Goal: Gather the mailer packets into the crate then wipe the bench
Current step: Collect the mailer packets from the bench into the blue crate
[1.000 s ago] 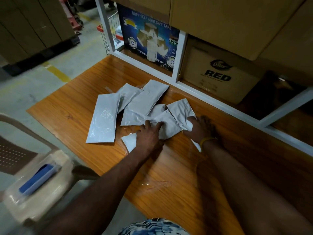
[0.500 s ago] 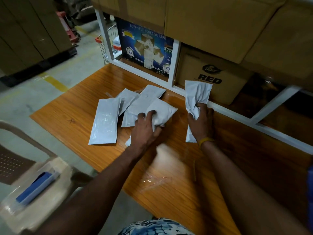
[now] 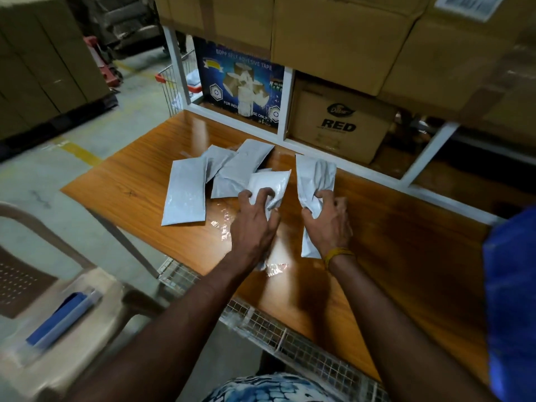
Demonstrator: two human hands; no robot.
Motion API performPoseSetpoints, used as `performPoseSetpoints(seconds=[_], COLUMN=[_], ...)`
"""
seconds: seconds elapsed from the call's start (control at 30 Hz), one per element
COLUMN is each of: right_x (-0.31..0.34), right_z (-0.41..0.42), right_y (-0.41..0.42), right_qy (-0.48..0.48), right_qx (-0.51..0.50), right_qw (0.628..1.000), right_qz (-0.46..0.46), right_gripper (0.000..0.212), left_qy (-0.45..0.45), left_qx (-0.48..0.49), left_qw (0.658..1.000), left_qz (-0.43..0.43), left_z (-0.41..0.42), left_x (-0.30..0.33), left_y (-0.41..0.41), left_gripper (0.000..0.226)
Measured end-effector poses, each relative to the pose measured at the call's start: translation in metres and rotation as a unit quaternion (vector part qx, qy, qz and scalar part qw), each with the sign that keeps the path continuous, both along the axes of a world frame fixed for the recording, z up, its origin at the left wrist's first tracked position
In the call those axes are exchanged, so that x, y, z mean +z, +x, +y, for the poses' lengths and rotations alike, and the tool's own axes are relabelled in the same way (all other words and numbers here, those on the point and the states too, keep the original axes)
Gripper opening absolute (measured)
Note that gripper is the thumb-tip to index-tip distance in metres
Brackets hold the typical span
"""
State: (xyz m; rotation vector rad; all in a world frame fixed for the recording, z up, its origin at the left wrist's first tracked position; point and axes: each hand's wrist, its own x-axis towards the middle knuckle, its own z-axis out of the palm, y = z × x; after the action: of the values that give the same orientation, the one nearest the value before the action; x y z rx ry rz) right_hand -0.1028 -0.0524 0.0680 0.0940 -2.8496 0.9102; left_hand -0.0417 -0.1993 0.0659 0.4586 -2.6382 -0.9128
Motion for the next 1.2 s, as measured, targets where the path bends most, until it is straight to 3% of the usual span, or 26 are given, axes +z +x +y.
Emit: performPoseSetpoints(seconds=[0.23,0.57,0.83,1.2], right_x=[0.018,0.073,0.106,0.127], right_z=[0.037,0.121,0.215,0.388], right_y=[0.068,0.122,0.144,0.150], right_qy=[-0.004,-0.060,-0.042,-0.023], right_qx=[-0.040,-0.089,-0.136,-0.232], right_qw=[0.999,0.990,0.980,0.964], right_qz=[0.024,0.095,0.137,0.129], right_gripper=[0.040,0.039,0.039,0.044], left_qy=[0.055,0.113,0.114,0.137], left_qx=[-0.017,-0.045,-0.092,-0.162], left_qw=[0.998,0.983,0.970,0.955], left_qz=[0.015,0.136,0.195,0.207], left_z=[0.040,0.125,0.229,0.405], left_x=[0.015,0.057,0.092,0.116], left_y=[0.049,0.080,0.077,0.069], left_gripper=[0.031,0.039,0.042,0.042])
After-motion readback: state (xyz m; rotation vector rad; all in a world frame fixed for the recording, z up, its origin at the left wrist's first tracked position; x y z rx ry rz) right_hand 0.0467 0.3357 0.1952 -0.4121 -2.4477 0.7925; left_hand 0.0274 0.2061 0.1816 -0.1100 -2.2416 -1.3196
